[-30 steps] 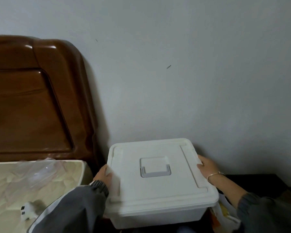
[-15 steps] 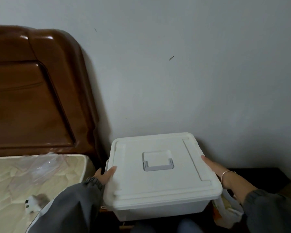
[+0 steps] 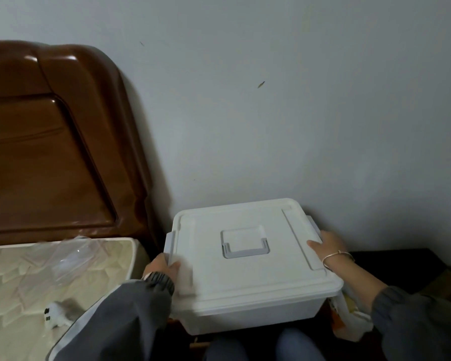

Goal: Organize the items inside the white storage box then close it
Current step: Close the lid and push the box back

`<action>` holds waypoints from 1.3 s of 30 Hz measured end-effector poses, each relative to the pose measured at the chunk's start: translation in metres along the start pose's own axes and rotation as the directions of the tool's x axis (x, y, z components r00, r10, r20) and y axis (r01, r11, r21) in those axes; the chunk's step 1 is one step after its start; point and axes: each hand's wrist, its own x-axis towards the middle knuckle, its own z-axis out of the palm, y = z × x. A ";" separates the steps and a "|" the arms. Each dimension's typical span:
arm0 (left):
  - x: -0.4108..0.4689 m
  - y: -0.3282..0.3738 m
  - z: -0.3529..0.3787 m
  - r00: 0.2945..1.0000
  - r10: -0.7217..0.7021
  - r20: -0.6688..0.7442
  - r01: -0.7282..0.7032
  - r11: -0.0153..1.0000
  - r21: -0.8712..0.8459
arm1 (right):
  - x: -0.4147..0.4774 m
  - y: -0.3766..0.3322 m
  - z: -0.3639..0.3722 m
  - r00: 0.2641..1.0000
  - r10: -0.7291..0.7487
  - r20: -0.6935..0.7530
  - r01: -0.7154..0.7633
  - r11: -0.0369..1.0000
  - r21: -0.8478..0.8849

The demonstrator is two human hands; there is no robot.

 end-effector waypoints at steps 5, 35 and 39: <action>0.004 -0.001 0.005 0.998 0.037 -0.043 -0.030 0.987 0.156 | -0.006 -0.004 0.008 0.997 -0.006 -0.079 -0.005 0.992 -0.129; 0.079 0.041 -0.014 0.985 0.164 0.058 -0.173 0.949 0.262 | 0.048 -0.031 0.010 0.987 -0.153 -0.050 0.115 0.890 -0.441; 0.099 0.055 -0.015 0.978 0.185 0.101 -0.205 0.946 0.252 | 0.065 -0.041 0.013 0.992 -0.126 -0.016 0.110 0.912 -0.395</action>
